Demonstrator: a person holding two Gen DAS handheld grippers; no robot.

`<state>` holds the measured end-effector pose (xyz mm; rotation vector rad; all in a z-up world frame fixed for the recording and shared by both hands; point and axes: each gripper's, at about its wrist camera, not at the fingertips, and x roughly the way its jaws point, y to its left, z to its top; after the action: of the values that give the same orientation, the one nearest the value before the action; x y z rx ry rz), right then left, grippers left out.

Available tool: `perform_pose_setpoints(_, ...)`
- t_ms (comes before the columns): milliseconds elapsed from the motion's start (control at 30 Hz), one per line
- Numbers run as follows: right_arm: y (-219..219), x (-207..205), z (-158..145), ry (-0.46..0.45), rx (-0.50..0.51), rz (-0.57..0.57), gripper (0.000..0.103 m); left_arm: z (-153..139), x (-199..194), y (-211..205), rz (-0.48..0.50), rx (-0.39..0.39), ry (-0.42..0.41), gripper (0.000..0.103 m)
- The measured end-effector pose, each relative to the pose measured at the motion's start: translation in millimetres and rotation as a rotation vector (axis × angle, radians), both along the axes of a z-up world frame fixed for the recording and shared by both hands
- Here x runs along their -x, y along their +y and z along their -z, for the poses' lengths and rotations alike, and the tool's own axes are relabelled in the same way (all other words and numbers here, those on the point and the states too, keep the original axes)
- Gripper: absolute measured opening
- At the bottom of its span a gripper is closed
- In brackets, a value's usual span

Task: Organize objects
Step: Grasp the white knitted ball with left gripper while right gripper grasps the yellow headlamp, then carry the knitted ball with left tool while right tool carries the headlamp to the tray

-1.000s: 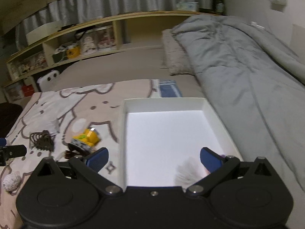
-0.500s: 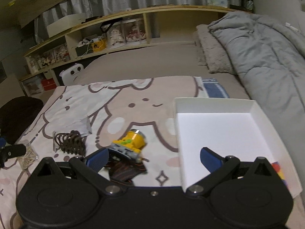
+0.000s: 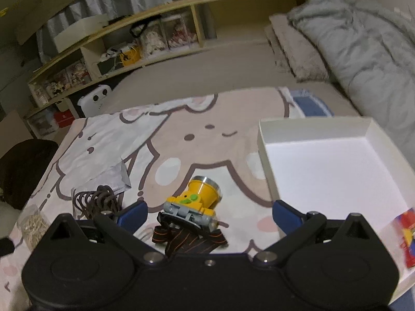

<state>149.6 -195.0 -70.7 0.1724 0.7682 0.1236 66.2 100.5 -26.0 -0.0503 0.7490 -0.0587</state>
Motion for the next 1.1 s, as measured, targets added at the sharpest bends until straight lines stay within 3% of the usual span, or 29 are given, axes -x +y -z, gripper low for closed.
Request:
perform_pose_setpoints(300, 8.3, -48.2, 17.0, 0.139, -0.099, 0.071, 0.102, 25.5, 6.2, -6.6, 0.226, -0.21, 0.078, 0.101)
perform_pose_setpoints(400, 12.3, -65.6, 23.2, 0.194, -0.132, 0.107, 0.098, 39.0, 3.2, -4.1, 0.263, -0.252, 0.133, 0.09)
perform_pose_setpoints(467, 15.4, -76.6, 29.6, 0.244, -0.14, 0.131, 0.096, 47.5, 1.2, -1.1, 0.273, -0.261, 0.17, 0.082)
perform_pose_setpoints(567, 21.1, -91.9, 40.9, 0.315, -0.146, 0.166, 0.094, 58.0, -0.5, 0.3, 0.31, -0.266, 0.213, 0.078)
perform_pose_setpoints(667, 27.7, -105.9, 51.1, 0.38, -0.129, 0.198, 0.076, 67.3, -1.8, 1.0, 0.348, -0.263, 0.25, 0.073)
perform_pose_setpoints(800, 34.5, -121.5, 65.5, 0.46, -0.087, 0.249, 0.064, 79.0, -4.7, 2.1, 0.372, -0.267, 0.295, 0.067)
perform_pose_setpoints(1000, 46.7, -134.5, 80.1, 0.514, -0.027, 0.251, 0.054, 89.1, -10.4, 5.6, 0.362, -0.28, 0.32, 0.065)
perform_pose_setpoints(1100, 51.7, -136.5, 88.0, 0.531, -0.003, 0.229, 0.056, 91.8, -13.8, 6.6, 0.352, -0.29, 0.329, 0.062)
